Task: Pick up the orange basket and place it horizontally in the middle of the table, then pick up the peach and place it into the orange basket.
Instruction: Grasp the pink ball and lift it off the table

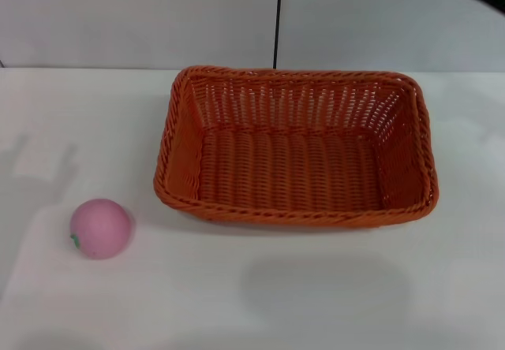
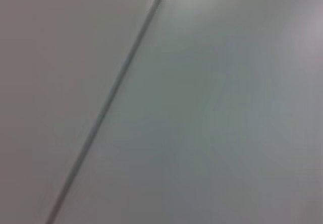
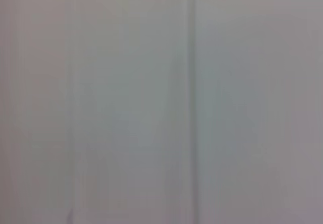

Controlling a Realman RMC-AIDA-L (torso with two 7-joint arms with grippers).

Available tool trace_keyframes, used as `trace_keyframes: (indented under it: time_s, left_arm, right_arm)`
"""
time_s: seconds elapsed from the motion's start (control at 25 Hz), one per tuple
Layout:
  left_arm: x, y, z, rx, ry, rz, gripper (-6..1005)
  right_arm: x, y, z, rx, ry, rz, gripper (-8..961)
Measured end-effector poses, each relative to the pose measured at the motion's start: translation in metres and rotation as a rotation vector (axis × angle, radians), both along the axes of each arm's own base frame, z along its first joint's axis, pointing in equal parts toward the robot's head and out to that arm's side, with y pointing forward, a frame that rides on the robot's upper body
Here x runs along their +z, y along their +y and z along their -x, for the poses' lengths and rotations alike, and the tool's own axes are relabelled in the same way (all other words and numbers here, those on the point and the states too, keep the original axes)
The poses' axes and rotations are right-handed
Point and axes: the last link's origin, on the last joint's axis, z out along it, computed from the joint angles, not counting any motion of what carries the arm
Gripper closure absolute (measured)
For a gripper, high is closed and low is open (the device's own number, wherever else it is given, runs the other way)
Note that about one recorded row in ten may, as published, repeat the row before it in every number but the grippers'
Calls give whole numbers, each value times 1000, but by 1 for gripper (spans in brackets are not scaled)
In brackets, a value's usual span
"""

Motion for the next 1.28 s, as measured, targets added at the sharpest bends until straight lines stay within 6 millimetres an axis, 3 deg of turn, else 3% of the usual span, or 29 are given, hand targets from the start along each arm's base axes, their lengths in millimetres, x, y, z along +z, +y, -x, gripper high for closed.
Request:
trace_keyframes:
  time_s: [0.2,0.24,0.32,0.56,0.84,1.28]
  left_arm:
    - [-6,2,5,13,57,75,275]
    - [-17,0,15,41,154,216,275]
    - [-22,-2,19,52,196,277,277]
    - [-36,-11,34,89,318,452,281]
    - [-53,-15,46,119,416,600,286]
    - [-68,-15,49,131,465,686,294]
  right_arm:
    - [6,-43,-40,-95,251,-201,570]
    - [8,-50,-48,-117,299,-235,570]
    - [11,-63,-63,-161,367,-285,570]
    - [15,-87,-87,-233,451,-355,570]
    - [12,-86,-85,-228,475,-350,570]
    - [9,-81,-81,-221,487,-343,570]
